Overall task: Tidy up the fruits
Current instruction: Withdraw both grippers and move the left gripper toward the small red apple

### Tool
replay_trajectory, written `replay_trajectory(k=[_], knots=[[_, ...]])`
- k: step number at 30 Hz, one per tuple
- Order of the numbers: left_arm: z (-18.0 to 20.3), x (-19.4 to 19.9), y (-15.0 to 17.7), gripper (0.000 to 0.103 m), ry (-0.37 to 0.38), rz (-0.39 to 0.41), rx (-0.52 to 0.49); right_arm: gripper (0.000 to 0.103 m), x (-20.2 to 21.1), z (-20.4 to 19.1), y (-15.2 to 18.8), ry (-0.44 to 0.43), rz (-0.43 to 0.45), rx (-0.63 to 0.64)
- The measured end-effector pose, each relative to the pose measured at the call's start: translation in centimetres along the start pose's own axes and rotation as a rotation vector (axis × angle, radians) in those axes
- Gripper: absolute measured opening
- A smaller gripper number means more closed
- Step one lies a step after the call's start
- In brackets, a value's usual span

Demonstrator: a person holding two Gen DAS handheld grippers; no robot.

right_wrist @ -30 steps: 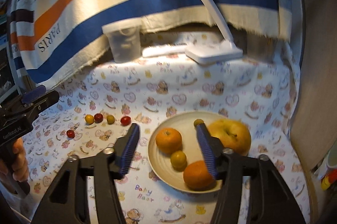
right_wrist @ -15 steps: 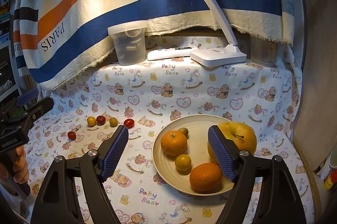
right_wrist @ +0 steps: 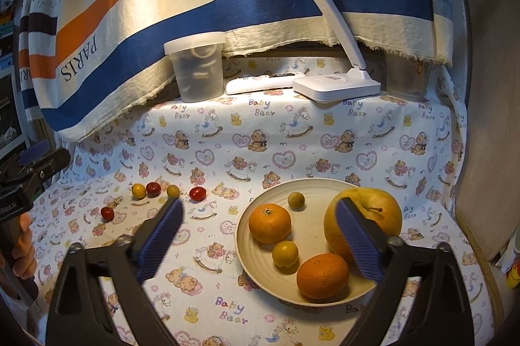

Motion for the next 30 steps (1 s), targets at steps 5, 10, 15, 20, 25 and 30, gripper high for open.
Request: replay_trajectory(k=[5,10,15,20,25,30], knots=[[-0.5,-1.2,0.9,0.102,-0.014,-0.033,-0.01,0.102,-0.9,0.3,0.6,0.017,-0.031,0.011],[-0.8,-3.3,2.6,0.102,-0.037,-0.131,-0.033,0.102,-0.9,0.3,0.7,0.014,-0.015,0.004],[-1.4,-5.4,4.9,0.102,-0.057,-0.259,-0.024,0.102,-1.1,0.8,0.8,0.02,0.007,-0.022],[-2.9,-6.1,5.5,0.102,-0.106,-0.271,-0.01,0.102,-2.2,0.3,1.4,-0.044,-0.037,-0.002],[-4.3,-6.6,5.7,0.102,-0.123,-0.305,0.034,0.102,-2.7,0.1,2.0,-0.024,-0.083,0.013],[-4.8,-7.7,6.9,0.102,-0.053,-0.409,0.106,0.102,-3.3,-0.2,2.9,-0.069,-0.137,-0.012]])
Point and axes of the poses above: each gripper's, at about its wrist camera, not at the fingertips, and x roughly against the way its jaws point, z to its right, y to its underside, the point moved 10 cm from there along -x, roughly the way its jaws point, and after that the axes turned 12 degrees about -y, right-handed, at the moved point
